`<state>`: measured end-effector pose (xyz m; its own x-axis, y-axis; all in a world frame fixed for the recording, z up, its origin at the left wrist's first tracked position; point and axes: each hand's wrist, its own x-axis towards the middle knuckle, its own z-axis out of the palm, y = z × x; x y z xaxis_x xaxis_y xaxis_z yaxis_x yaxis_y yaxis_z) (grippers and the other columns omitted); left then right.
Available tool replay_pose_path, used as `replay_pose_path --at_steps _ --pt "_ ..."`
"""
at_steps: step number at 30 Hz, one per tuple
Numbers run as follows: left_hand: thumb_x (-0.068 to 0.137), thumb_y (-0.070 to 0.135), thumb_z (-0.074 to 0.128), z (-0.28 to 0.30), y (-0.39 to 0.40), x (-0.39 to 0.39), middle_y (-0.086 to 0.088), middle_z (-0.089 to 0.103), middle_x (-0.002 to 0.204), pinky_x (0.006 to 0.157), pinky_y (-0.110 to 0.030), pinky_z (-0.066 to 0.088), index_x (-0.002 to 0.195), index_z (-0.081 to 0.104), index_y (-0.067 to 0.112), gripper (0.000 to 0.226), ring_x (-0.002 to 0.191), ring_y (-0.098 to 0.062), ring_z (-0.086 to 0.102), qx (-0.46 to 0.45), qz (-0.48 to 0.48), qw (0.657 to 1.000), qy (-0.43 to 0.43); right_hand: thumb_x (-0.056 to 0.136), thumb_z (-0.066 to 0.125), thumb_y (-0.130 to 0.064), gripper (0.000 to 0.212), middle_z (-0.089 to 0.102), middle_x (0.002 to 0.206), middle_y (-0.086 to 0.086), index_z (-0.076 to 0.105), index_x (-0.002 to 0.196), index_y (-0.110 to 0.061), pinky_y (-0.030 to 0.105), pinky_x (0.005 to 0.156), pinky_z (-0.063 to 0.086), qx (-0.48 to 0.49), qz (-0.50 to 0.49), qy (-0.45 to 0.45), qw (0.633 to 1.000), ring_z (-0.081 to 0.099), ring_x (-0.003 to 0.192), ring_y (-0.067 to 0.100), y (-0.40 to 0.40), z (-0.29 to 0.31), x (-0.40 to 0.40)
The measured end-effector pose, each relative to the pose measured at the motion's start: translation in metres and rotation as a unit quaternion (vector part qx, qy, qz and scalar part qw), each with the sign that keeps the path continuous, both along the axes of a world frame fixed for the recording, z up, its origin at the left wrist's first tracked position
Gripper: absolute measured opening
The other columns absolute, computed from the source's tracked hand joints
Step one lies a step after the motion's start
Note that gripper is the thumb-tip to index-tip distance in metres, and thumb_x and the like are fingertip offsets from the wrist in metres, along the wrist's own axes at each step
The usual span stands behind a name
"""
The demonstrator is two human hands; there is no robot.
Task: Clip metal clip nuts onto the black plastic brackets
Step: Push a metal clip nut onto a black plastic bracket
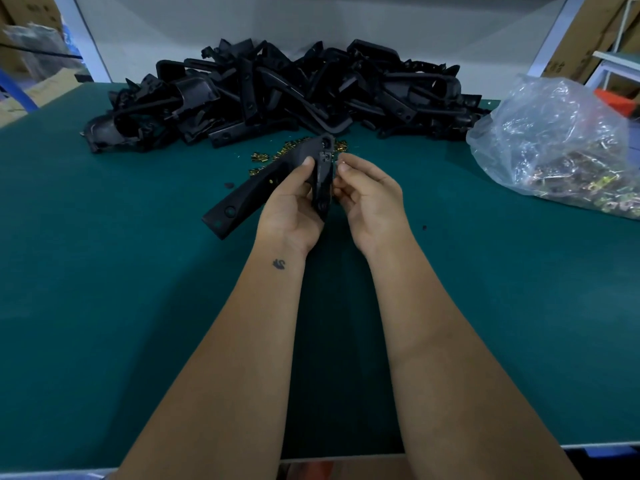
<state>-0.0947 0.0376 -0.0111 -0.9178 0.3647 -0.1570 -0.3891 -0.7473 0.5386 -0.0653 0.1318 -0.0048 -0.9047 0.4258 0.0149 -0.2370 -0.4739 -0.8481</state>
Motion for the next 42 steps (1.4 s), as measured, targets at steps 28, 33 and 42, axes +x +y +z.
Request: replay_pose_path --at_steps 28,33,42 --pt "0.095 0.008 0.059 0.001 -0.006 -0.001 -0.010 0.076 0.094 0.071 -0.025 0.060 0.097 0.072 0.001 0.014 0.084 -0.018 0.074 -0.005 -0.062 0.998 0.020 0.092 0.059 0.004 0.024 0.068 0.099 0.011 0.066 0.107 -0.012 0.031 0.093 0.051 -0.006 0.005 0.034 0.999 0.065 0.091 0.017 -0.004 0.005 0.005" --pt "0.093 0.009 0.061 0.006 -0.007 0.000 -0.009 0.076 0.091 0.070 -0.024 0.058 0.101 0.070 0.002 0.014 0.082 -0.016 0.074 -0.007 -0.054 0.997 0.048 0.090 0.060 0.006 0.023 0.063 0.079 0.004 0.065 0.103 -0.013 0.028 0.081 0.054 -0.010 -0.004 0.063 0.998 0.063 0.079 0.015 -0.006 0.011 0.006" --pt "0.095 0.009 0.061 0.009 -0.008 0.003 -0.009 0.076 0.088 0.072 -0.026 0.061 0.094 0.072 0.003 0.012 0.079 -0.018 0.075 -0.037 -0.057 0.998 0.018 0.086 0.064 0.008 0.022 0.062 0.066 -0.005 0.063 0.090 -0.013 0.028 0.074 0.049 0.041 -0.034 0.050 0.997 0.060 0.072 0.013 -0.010 0.010 0.007"
